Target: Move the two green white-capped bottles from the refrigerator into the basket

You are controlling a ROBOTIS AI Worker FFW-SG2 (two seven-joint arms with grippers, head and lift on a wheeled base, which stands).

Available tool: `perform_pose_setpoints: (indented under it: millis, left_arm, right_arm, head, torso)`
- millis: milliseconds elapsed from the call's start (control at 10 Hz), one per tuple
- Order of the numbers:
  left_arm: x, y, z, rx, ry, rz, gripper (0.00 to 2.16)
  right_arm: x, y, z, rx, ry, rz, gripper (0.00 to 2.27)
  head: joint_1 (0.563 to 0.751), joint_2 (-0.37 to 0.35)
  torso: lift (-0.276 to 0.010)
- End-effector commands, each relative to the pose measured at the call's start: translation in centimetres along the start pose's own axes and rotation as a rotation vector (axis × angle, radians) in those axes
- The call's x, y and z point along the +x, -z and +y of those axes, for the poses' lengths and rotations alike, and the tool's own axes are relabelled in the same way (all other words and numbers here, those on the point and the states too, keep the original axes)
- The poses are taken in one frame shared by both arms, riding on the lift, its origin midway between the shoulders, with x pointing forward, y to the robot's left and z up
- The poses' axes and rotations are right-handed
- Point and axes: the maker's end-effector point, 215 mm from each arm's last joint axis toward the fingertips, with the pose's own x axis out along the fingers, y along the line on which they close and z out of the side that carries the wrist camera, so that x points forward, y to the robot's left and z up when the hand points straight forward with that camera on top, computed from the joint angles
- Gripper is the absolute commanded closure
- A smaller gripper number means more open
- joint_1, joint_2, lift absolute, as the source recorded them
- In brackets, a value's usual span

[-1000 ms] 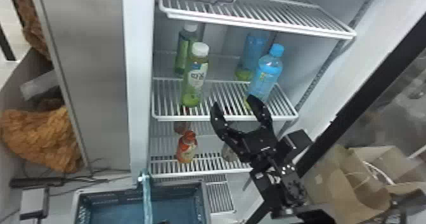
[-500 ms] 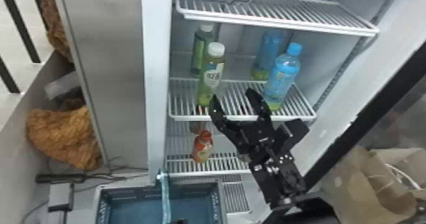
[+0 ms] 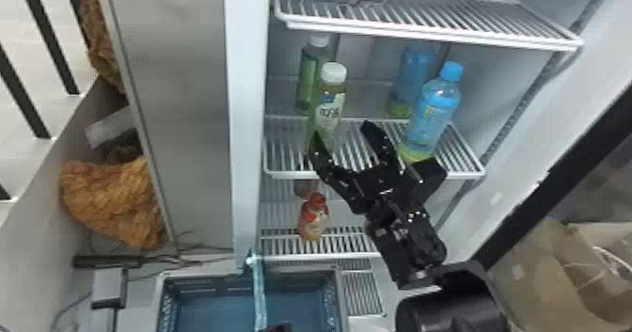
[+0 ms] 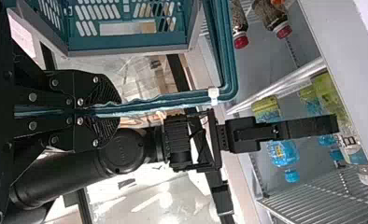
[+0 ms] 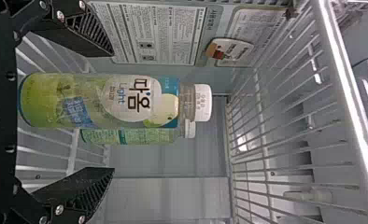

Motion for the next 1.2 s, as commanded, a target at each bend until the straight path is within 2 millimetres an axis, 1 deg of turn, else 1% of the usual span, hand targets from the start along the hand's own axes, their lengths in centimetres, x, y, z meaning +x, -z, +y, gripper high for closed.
perform_pose_setpoints:
  millis: [0,100,200,400,500,600,700,800,1100]
  left_arm:
    - [0.0,-0.1,0.0,0.0,-0.001,-0.001,1.2]
    - [0.0,-0.1,0.0,0.002,0.001,0.0,1.2]
    - [0.0,-0.2,0.0,0.003,0.0,-0.002,1.2]
    - [-0.1,-0.2,0.1,0.004,-0.003,-0.003,1.2]
    - [-0.1,-0.3,0.1,0.004,-0.003,-0.006,1.2]
    - [-0.1,-0.4,0.0,0.004,-0.002,-0.008,1.2]
    - [-0.2,-0.3,0.2,0.0,-0.004,-0.009,1.2]
    - [-0.2,-0.2,0.1,0.0,-0.004,-0.009,1.2]
    - [-0.2,-0.2,0.1,-0.003,-0.002,-0.011,1.2]
  right_arm:
    - [1.2,0.2,-0.2,-0.003,-0.001,0.0,0.17]
    - [1.9,0.4,-0.3,-0.005,-0.001,0.003,0.17]
    - [2.6,0.0,-0.2,-0.005,-0.004,-0.011,0.17]
    - [4.0,0.0,0.8,-0.003,-0.028,-0.022,0.19]
    - [4.9,0.5,1.6,0.012,-0.048,-0.014,0.26]
    - [5.4,0.4,2.3,0.019,-0.059,-0.015,0.46]
    - [5.4,0.0,2.7,0.019,-0.065,-0.022,0.72]
    - [5.2,-0.2,2.4,0.018,-0.054,-0.027,0.82]
    - [4.1,-1.7,1.5,0.01,-0.02,-0.054,0.84]
  head:
    - [0.695,-0.191]
    - [0.695,-0.185]
    - [0.695,-0.182]
    - [0.695,-0.173]
    - [0.695,-0.163]
    - [0.695,-0.147]
    - [0.695,-0.14]
    - [0.695,-0.128]
    - [0.695,-0.133]
  torso:
    - [-0.004]
    - [-0.004]
    - [-0.004]
    - [-0.004]
    - [-0.004]
    - [-0.004]
    - [-0.004]
    - [-0.004]
    - [-0.004]
